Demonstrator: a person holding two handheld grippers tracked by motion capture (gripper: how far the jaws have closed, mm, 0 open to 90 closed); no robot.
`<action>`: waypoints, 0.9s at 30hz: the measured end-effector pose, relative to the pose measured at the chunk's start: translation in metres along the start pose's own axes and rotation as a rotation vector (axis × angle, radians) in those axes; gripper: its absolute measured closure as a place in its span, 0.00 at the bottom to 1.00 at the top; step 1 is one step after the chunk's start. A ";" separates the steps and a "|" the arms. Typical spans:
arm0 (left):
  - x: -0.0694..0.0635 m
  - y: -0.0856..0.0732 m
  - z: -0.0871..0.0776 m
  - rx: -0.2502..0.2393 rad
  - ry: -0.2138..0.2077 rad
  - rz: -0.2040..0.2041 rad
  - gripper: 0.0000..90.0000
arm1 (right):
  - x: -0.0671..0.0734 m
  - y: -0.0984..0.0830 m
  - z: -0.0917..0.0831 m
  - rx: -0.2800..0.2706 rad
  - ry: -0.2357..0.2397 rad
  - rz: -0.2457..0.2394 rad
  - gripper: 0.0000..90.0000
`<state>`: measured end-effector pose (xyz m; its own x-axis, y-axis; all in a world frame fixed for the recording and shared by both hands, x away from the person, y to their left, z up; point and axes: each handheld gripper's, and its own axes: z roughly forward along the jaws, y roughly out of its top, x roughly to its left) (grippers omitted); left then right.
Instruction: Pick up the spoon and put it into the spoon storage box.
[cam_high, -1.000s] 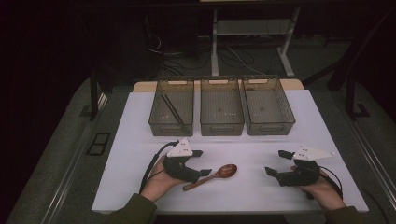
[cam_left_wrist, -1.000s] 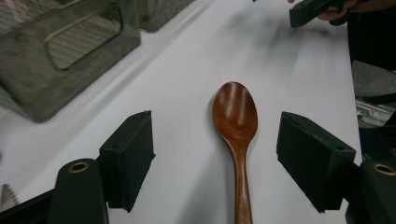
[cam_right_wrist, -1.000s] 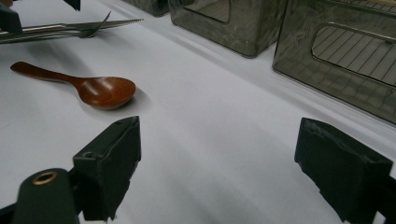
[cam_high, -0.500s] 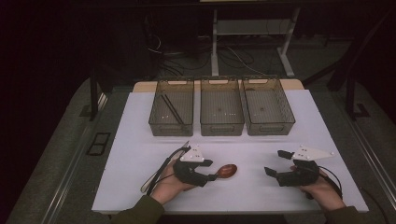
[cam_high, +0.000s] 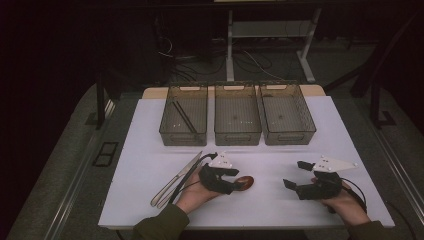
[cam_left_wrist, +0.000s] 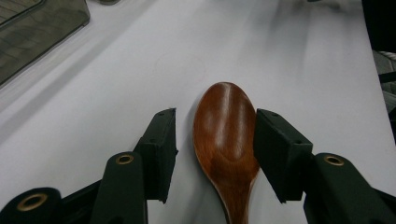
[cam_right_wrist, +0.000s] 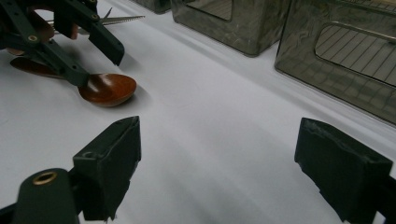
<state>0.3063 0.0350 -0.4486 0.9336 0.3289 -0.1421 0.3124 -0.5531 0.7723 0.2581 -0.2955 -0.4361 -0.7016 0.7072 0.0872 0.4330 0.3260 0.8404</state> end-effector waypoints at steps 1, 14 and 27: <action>0.000 0.001 0.002 0.001 0.001 -0.003 0.54 | 0.000 0.000 0.000 0.001 0.001 -0.001 0.16; -0.003 0.004 0.009 0.032 -0.007 0.022 0.55 | 0.000 0.000 0.000 0.002 -0.001 -0.009 0.16; -0.009 0.006 0.012 0.065 0.001 0.047 0.54 | 0.000 0.000 0.000 0.000 -0.003 -0.009 0.16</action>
<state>0.3016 0.0196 -0.4505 0.9473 0.3024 -0.1058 0.2791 -0.6168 0.7360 0.2576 -0.2957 -0.4359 -0.7036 0.7063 0.0782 0.4269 0.3321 0.8411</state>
